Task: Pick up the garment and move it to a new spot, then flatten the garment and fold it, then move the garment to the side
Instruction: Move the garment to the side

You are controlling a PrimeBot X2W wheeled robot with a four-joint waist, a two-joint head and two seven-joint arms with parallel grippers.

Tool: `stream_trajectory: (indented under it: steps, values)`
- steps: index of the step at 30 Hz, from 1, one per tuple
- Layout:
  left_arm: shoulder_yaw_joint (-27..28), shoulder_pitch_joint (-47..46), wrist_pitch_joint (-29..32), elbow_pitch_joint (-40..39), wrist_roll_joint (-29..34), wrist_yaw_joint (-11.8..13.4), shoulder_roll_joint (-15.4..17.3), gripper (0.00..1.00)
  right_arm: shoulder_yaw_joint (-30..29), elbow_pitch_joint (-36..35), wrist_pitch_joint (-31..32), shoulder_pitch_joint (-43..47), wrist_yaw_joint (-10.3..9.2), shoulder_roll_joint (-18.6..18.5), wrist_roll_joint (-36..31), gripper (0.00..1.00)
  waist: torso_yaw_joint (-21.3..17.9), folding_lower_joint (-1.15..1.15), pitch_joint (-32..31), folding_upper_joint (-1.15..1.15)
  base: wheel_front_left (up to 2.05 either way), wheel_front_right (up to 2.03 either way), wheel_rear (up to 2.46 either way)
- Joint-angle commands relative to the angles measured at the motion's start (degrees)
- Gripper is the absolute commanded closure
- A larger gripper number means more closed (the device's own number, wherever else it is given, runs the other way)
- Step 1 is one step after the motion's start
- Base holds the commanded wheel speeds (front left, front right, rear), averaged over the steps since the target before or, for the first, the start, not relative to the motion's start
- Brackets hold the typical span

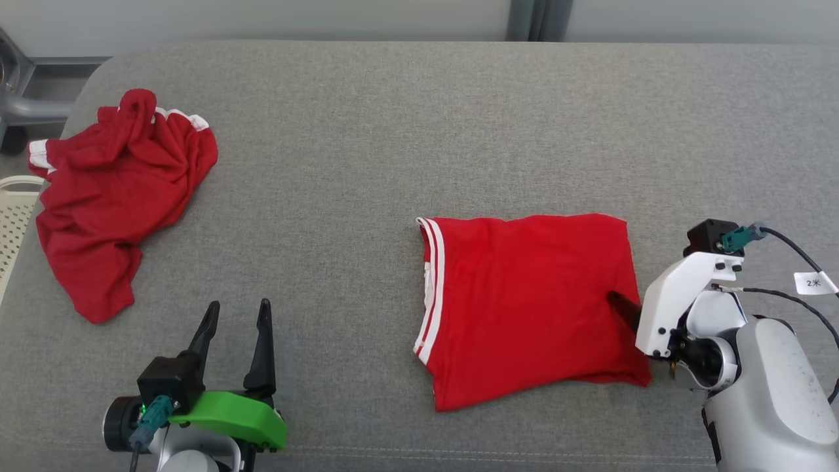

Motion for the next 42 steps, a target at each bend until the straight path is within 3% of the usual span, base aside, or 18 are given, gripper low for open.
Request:
stream_trajectory:
  steps: [1, 4, 5, 6, 7, 9, 10, 25, 32, 42]
  values:
    - [-0.02, -1.08, -0.2, -0.21, 0.49, -0.2, -0.04, 0.0, -0.2, 0.47, -0.03, -0.36, -0.01, -0.05, 0.27, 0.0, 0.67, 0.0, 0.71, 0.0, 0.0, 0.0, 0.0]
    - [-0.03, -1.27, -0.2, -0.24, 0.55, -0.28, -0.15, 0.0, -0.56, 1.66, 0.34, -0.43, -0.01, -0.04, 0.03, 0.0, 1.22, 0.0, 1.26, 0.0, 0.0, 0.0, 0.0]
    - [-0.02, -1.26, -0.2, -0.23, 0.57, -0.3, -0.2, 0.0, -0.69, 1.97, 0.32, -0.47, -0.01, -0.04, -0.13, 0.2, 1.38, 0.0, 1.42, 0.0, 0.0, 0.0, 0.0]
    - [0.03, -1.25, -0.2, -0.21, 0.54, -0.33, -0.24, 0.0, -0.85, 2.3, 0.16, -0.53, -0.01, -0.02, -0.24, 0.51, 1.5, 0.0, 1.52, 0.0, 0.0, 0.0, 0.0]
    - [0.09, -1.26, -0.2, -0.16, 0.51, -0.36, -0.28, 0.0, -0.98, 2.65, 0.2, -0.54, -0.01, -0.02, -0.32, 0.68, 1.61, 0.0, 1.6, 0.0, 0.0, 0.0, 0.0]
    - [0.16, -1.25, -0.2, -0.06, 0.56, -0.42, -0.36, 0.0, -1.1, 3.23, 0.07, -0.62, -0.01, 0.05, -0.41, 0.95, 1.78, 0.0, 1.65, 0.0, 0.0, 0.0, 0.0]
    - [0.18, -1.23, -0.2, 0.05, 0.6, -0.47, -0.39, 0.0, -1.22, 3.53, -0.06, -0.64, -0.01, 0.04, -0.46, 1.0, 1.87, 0.0, 1.62, 0.0, 0.0, 0.0, 0.0]
    - [0.03, -0.53, -0.2, 0.0, 1.41, -0.52, -0.63, 0.0, -0.94, 5.58, -3.25, -3.27, -0.06, -0.19, -2.98, 1.0, 0.79, 0.0, 0.53, 0.0, 0.0, 0.0, 0.0]
    - [-0.52, -2.5, -0.2, -2.73, 2.2, -0.83, -0.58, 0.0, 0.91, 6.58, -3.84, -8.17, -0.05, -1.93, -8.38, 1.0, -3.62, 0.0, 1.88, 0.0, 0.0, 0.0, 0.0]
    - [-1.65, -4.93, -0.13, -5.98, 4.24, -1.21, -0.2, 0.0, 4.49, 9.47, -8.17, -17.3, -0.05, -5.85, -10.56, 1.0, -12.46, 0.0, 7.53, 0.0, 0.0, 0.0, 0.0]
